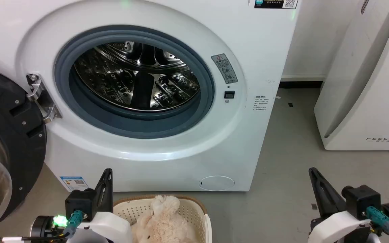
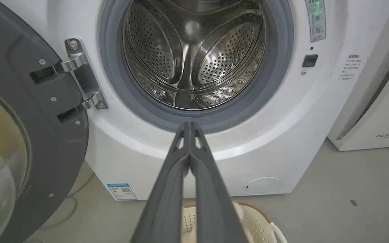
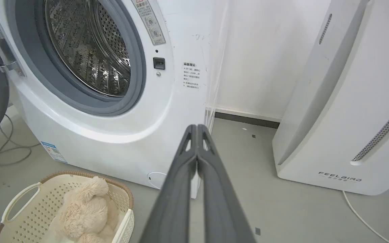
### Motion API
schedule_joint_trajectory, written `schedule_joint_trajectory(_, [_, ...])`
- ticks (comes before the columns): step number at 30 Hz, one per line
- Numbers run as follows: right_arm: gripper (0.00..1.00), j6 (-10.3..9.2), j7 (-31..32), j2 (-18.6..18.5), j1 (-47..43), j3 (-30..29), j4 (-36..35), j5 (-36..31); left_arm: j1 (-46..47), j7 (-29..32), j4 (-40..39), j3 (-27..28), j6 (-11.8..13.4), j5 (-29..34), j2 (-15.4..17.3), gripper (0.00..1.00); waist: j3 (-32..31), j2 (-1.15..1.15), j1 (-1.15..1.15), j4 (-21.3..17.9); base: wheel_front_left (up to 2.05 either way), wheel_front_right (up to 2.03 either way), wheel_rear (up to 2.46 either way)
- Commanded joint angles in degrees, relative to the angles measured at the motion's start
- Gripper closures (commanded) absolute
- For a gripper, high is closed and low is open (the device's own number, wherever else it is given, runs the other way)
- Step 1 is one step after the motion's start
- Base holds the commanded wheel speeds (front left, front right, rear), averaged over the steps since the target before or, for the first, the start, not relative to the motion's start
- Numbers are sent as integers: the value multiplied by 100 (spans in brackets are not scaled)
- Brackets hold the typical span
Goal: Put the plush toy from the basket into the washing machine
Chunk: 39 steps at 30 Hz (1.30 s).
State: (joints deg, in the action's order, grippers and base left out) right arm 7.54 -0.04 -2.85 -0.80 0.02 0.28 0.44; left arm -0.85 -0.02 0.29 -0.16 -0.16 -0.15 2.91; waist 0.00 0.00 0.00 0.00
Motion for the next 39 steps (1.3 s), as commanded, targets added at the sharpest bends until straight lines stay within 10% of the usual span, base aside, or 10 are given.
schedule_joint_trajectory(1, [100, -5, 4, -3, 80, -2, -28, -44, 85, 2, -29, 16, 16, 15, -3, 100, 0, 0, 0, 0, 0, 0, 0])
schedule_joint_trajectory(15, [100, -5, 4, -3, 80, -2, -28, -44, 85, 2, -29, 16, 16, 15, -3, 100, 0, 0, 0, 0, 0, 0, 0])
schedule_joint_trajectory(16, [0, 0, 0, 0, 1, 0, -1, 0, 0, 0, -1, 0, 1, 0, -3, 0, 0, 0, 0, 0, 0, 0, 0])
schedule_joint_trajectory(39, [0, -1, -221, 0, 12, -85, -18, 86, 47, -222, 207, -105, -10, -109, -3, 0, 135, 0, 0, -33, 0, 0, 0])
